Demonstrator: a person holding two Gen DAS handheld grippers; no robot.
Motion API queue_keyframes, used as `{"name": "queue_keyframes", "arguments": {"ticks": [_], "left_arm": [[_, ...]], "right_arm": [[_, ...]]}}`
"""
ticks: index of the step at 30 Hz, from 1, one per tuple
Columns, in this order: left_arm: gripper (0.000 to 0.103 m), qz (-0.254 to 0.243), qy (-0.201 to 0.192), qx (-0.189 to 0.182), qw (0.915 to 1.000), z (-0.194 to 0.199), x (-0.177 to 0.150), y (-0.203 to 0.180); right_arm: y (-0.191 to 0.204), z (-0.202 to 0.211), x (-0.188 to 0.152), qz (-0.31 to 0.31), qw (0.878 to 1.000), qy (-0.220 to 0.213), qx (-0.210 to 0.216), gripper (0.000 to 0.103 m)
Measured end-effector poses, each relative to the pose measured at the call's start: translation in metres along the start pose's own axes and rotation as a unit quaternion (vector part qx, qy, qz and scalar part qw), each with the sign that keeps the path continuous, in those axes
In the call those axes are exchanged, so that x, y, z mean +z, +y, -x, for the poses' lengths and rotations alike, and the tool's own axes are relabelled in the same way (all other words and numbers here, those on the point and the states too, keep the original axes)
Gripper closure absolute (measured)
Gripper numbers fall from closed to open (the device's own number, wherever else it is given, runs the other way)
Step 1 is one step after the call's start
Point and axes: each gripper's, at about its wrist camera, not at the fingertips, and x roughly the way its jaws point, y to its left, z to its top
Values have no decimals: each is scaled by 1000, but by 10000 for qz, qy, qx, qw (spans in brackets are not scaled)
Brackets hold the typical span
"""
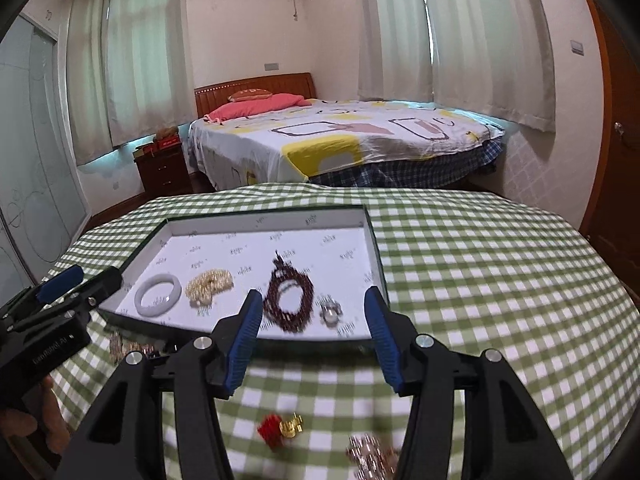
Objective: Organize jewelry
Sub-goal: 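Move the right gripper to the pearl cluster brooch and close on it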
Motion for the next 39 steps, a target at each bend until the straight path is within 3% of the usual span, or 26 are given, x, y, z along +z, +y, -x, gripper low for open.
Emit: {"name": "queue_keyframes", "arguments": {"ticks": [16, 35, 39], "left_arm": [[30, 132, 336, 353, 9987, 21, -52, 28], [30, 233, 539, 394, 9975, 19, -62, 32], [31, 233, 549, 389, 9975, 18, -64, 31]], "right_arm": [[-32, 9, -50, -203, 9989, 295, -296, 50], [-36, -5, -80, -248, 9955, 821, -397, 50], [-34, -2, -81, -236, 9958, 787, -413, 62]]}}
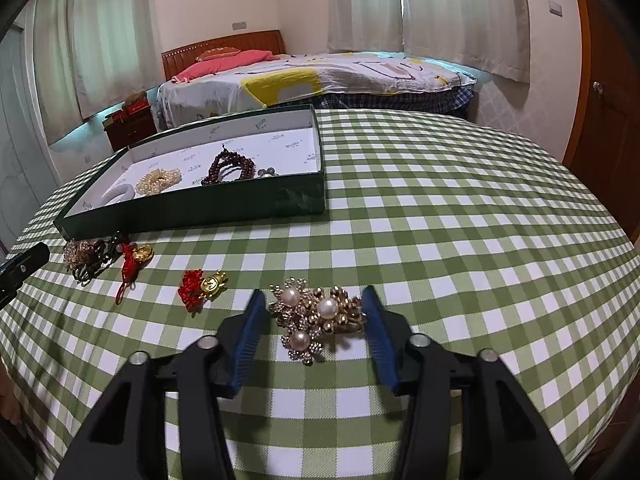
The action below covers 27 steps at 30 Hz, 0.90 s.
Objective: Organize jewelry
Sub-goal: 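Move the right gripper to the pearl cluster brooch and close on it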
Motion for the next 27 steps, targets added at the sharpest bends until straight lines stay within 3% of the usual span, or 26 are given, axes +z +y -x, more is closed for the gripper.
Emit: {"name": "queue_keyframes", "arguments": {"ticks": [18, 27], "left_arm": [[31, 45, 350, 23, 9994, -18, 3, 2], [43, 334, 619, 34, 9975, -34, 12, 18]], "right_arm": [[16, 1, 6, 71, 9996, -36, 278, 66], [19, -1, 10, 71, 9994, -26, 346, 66]]}}
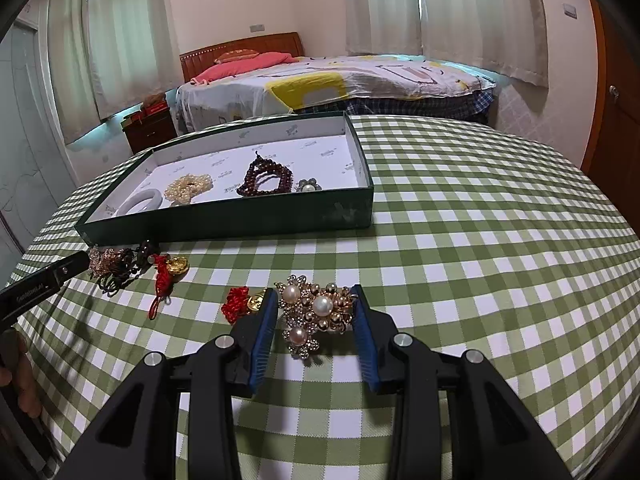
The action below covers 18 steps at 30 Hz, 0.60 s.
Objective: Organize jewelry
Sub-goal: 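Move the right gripper to the pearl cluster brooch and close on it, then grasp the silver rhinestone brooch with the left gripper while the right holds the pearl brooch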
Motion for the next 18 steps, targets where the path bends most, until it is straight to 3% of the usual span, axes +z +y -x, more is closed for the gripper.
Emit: {"name": "queue_keyframes", "arguments": {"ticks": [2, 11, 14, 18], "left_arm": [[49, 15, 102, -27, 9999, -4, 1, 1], [50, -15, 154, 73, 9999, -7, 12, 0], [59, -43, 313, 123, 9994, -15, 14, 2], [62, -139, 391, 113, 9991, -18, 11, 2]], "right_arm": [[1, 0, 0, 4, 10000, 3, 16, 66], [3, -3, 1, 25, 10000, 27, 51, 66], [3, -3, 1, 30, 10000, 32, 54, 66], [3, -2, 1, 26, 10000, 29, 55, 66]]}}
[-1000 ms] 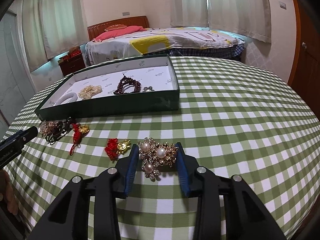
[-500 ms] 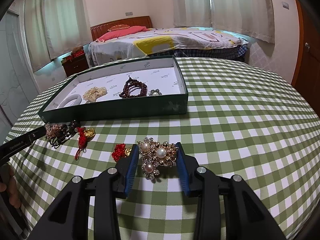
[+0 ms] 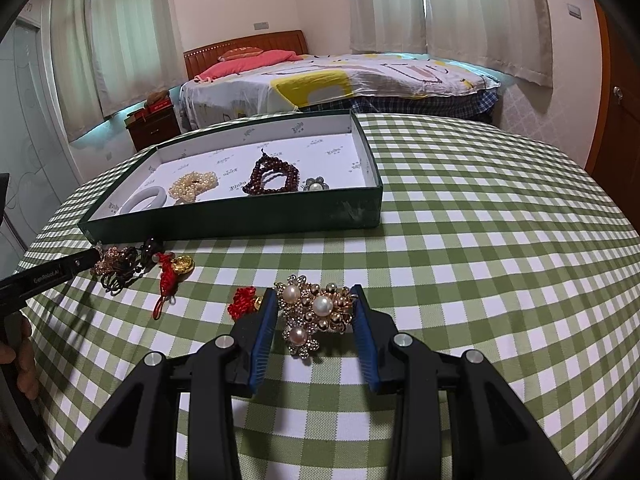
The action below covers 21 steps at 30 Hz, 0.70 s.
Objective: Organize jewelry
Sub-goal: 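Grasp the silver rhinestone brooch with the left gripper while the right holds the pearl brooch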
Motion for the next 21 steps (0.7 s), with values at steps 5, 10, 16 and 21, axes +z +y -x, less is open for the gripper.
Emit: {"name": "queue_keyframes", "arguments": {"ticks": [5, 10, 16, 21], "left_arm": [[67, -129, -36, -19, 9999, 4, -4, -1], [67, -72, -27, -73, 9999, 7, -6, 2], [63, -162, -43, -100, 9998, 5, -4, -3], [72, -95, 13, -196, 9998, 3, -3, 4]], "right_arm": [[0, 1, 0, 6, 10000, -12, 2, 66], [0, 2, 0, -8, 10000, -27, 12, 66], [1, 2, 1, 7, 10000, -14, 17, 66], [2, 3, 1, 4, 10000, -16, 22, 66]]}}
